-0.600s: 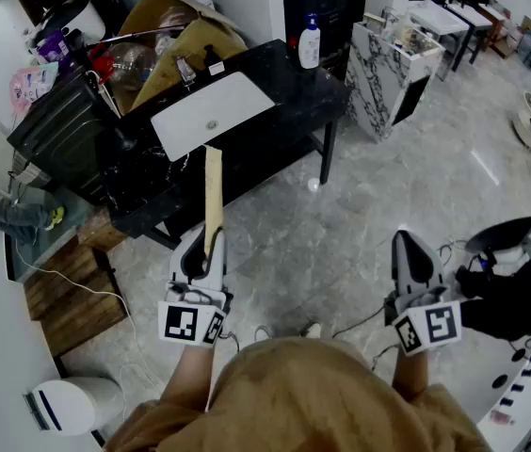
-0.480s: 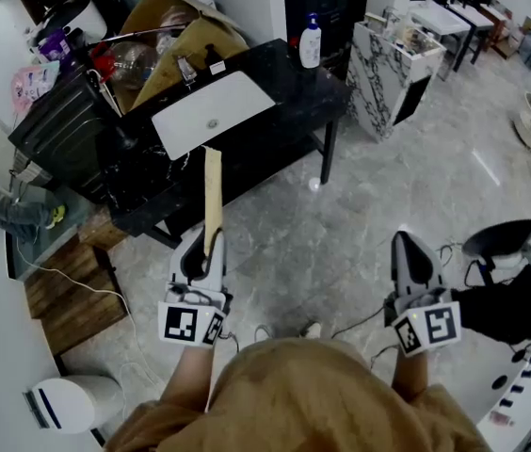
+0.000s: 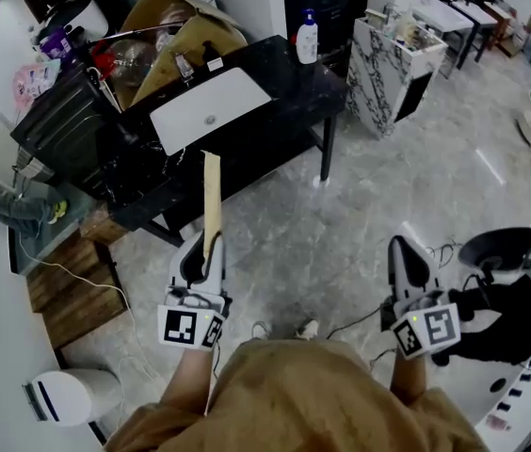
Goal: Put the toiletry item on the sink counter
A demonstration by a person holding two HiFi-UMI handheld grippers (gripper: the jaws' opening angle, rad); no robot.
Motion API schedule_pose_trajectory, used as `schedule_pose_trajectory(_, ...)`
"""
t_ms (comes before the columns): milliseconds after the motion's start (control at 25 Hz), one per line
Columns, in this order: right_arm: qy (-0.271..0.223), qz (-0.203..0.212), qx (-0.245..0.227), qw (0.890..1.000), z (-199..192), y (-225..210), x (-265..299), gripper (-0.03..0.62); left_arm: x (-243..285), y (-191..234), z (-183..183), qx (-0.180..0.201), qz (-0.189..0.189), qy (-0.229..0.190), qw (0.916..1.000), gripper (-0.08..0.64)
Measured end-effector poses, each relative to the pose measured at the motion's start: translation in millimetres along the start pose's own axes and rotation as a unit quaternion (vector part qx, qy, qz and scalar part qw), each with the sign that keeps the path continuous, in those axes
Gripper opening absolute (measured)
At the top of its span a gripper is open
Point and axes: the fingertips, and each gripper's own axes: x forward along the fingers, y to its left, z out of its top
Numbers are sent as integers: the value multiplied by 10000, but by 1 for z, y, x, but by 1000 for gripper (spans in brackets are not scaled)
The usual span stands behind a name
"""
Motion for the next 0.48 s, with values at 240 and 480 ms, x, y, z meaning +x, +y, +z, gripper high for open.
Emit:
schedule_pose_trajectory(240, -1, 246, 230, 9994, -16, -13, -5, 4, -1, -22, -8, 45, 62, 70, 9999, 66)
schedule_pose_trajectory(480, 13, 294, 275, 9992, -23, -24, 5, 4, 13, -25, -16, 79, 73, 160, 9998, 66)
